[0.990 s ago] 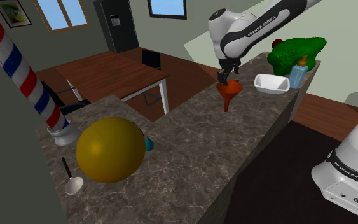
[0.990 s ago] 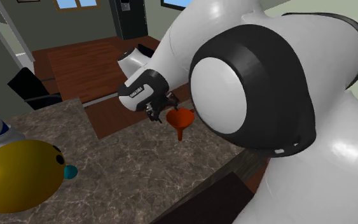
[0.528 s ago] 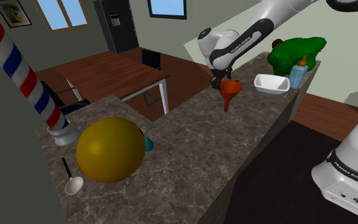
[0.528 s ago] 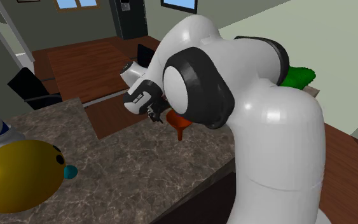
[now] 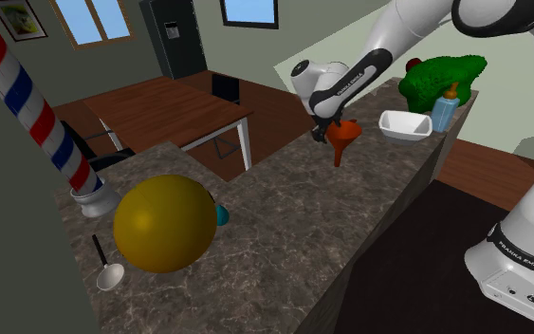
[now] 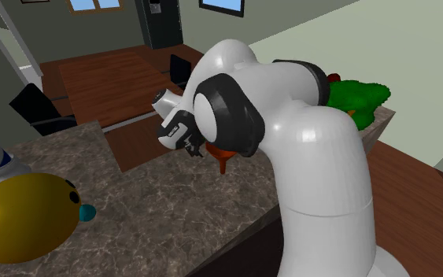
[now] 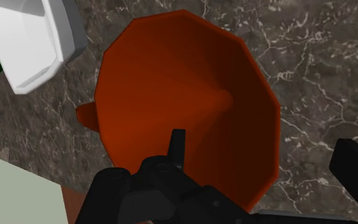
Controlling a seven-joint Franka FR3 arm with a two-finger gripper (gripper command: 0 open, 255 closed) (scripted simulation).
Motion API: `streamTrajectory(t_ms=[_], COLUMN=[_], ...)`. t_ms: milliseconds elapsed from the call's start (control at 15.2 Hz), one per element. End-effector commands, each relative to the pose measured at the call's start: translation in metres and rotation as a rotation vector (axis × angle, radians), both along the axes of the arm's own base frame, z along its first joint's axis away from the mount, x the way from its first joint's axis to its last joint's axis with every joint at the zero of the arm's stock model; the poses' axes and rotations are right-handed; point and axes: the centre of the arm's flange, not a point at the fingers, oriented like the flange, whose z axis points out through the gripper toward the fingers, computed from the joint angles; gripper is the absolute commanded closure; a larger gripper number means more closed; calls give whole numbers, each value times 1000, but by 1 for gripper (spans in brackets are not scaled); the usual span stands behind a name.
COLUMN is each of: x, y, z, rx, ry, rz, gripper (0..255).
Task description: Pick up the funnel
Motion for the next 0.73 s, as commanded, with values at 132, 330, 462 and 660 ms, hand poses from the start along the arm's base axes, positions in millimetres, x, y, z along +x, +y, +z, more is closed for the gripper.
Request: streamTrajectory(t_ms=[132, 330, 462, 660], x=[1, 1, 1, 1], y=[0, 0, 0, 0], z=[-14, -14, -14, -14], rx=[0, 0, 0, 0], ry=[0, 0, 0, 0], rz=[0, 0, 0, 0], gripper=[0, 255, 255, 255])
